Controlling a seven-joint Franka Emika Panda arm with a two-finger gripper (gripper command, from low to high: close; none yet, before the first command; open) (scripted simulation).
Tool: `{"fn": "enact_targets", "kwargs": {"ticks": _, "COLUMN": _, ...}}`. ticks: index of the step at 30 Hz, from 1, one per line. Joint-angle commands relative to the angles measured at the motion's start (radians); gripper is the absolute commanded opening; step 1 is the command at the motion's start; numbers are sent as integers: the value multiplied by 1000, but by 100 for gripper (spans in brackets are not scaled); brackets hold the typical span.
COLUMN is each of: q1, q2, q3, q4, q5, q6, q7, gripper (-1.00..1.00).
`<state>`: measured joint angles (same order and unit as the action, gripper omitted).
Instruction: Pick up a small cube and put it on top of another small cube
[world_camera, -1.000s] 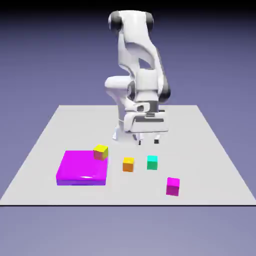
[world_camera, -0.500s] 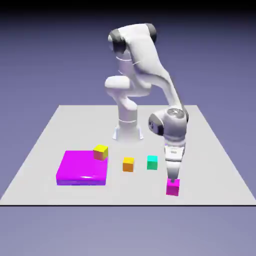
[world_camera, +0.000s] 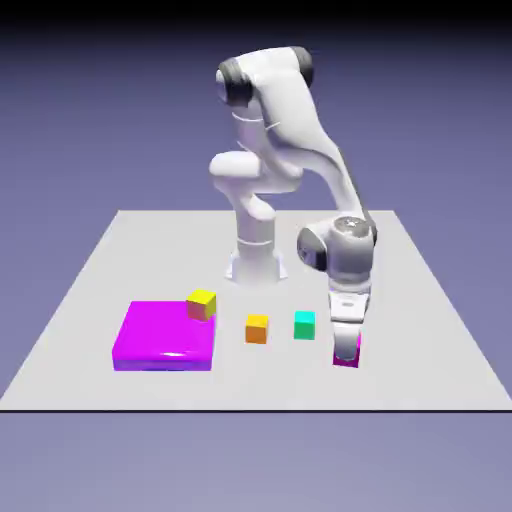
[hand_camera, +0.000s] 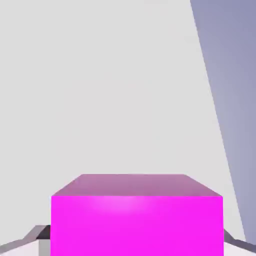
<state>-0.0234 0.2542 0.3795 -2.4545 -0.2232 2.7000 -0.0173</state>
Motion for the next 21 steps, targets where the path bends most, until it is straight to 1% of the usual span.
{"fn": "enact_targets", "kwargs": {"ticks": 1, "q1": 35, "q2": -35, "q3": -36, "q4": -31, "q5": 2, "q6": -1, "q7": 8, "gripper": -100}}
{"fn": "enact_targets", "kwargs": {"ticks": 19, "q1": 658, "q2": -666, "q3": -688, "q4": -587, "q5": 36, "q6": -25, "q7": 142, "gripper": -100}}
{"fn": "enact_targets", "kwargs": {"ticks": 21, "q1": 659, "q2": -630, "q3": -676, "q4": -586, "q5": 73, "q6": 9, "q7": 117, "gripper": -100}}
